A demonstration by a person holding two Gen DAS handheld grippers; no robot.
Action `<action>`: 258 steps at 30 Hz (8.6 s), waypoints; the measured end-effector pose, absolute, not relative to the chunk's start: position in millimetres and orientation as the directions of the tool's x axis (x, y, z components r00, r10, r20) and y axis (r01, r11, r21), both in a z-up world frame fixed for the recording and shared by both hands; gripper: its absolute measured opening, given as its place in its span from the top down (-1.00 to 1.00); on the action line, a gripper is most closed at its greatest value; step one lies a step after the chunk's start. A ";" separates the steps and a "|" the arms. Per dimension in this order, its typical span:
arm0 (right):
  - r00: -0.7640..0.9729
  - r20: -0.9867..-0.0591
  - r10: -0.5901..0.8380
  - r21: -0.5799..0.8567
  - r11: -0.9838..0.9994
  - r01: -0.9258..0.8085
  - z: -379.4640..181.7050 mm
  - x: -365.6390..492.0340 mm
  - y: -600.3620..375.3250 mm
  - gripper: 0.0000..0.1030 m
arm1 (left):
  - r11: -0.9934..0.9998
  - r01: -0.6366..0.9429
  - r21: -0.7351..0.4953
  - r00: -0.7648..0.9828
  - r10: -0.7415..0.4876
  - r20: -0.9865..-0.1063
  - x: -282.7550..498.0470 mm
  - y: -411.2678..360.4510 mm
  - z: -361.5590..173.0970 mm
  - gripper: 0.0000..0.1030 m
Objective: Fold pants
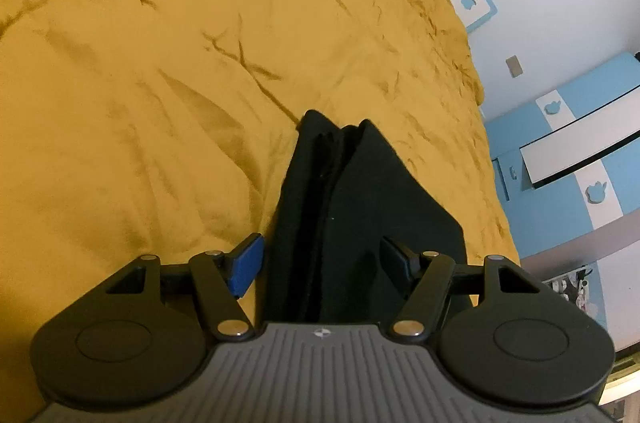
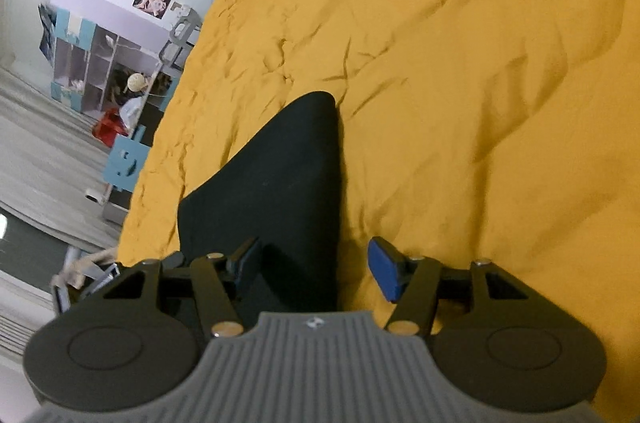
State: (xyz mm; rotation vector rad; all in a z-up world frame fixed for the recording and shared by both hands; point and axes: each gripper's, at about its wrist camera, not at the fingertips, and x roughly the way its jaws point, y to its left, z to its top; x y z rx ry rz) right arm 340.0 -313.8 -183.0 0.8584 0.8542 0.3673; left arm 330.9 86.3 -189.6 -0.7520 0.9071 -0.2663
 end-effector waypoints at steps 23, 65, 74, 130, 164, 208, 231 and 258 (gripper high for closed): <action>0.599 -0.479 0.642 0.819 0.573 0.040 -197.7 377.1 -301.3 0.57 | 0.682 -0.064 -0.729 0.616 -0.548 -0.566 336.8 88.5 -201.0 0.30; 0.722 -0.388 0.572 0.832 0.555 0.008 -101.4 251.4 -402.8 0.71 | 0.699 0.078 -0.711 0.630 -0.588 -0.508 260.3 -24.2 -124.9 0.56; 0.704 -0.428 0.567 0.818 0.575 0.035 -138.6 277.1 -390.7 0.71 | 0.736 0.037 -0.676 0.617 -0.549 -0.564 266.4 -18.9 -155.3 0.56; 0.734 -0.568 0.373 0.478 0.875 -0.075 -112.0 275.5 -352.6 0.94 | 0.855 0.145 -0.498 0.622 -0.470 -0.626 312.7 -39.9 -145.3 -0.09; 0.696 -0.607 0.382 0.459 0.884 -0.086 -132.8 272.0 -341.9 1.00 | 0.907 0.207 -0.367 0.625 -0.411 -0.664 306.3 -42.8 -145.1 0.72; 0.797 -0.588 0.140 0.051 0.989 -0.137 -97.1 113.8 -272.5 -0.02 | 0.962 0.253 -0.104 0.766 -0.265 -0.586 96.6 -54.9 -94.9 -0.33; 0.851 -0.508 0.134 0.110 0.990 -0.090 -50.0 -7.1 -227.6 -0.59 | 0.995 0.102 -0.007 0.827 -0.089 -0.555 5.0 -85.3 -42.0 -0.95; 0.810 -0.570 0.139 0.104 0.990 -0.097 -72.4 -5.6 -218.0 -0.59 | 0.996 0.084 0.004 0.760 -0.062 -0.647 -3.0 -84.6 -70.3 -0.95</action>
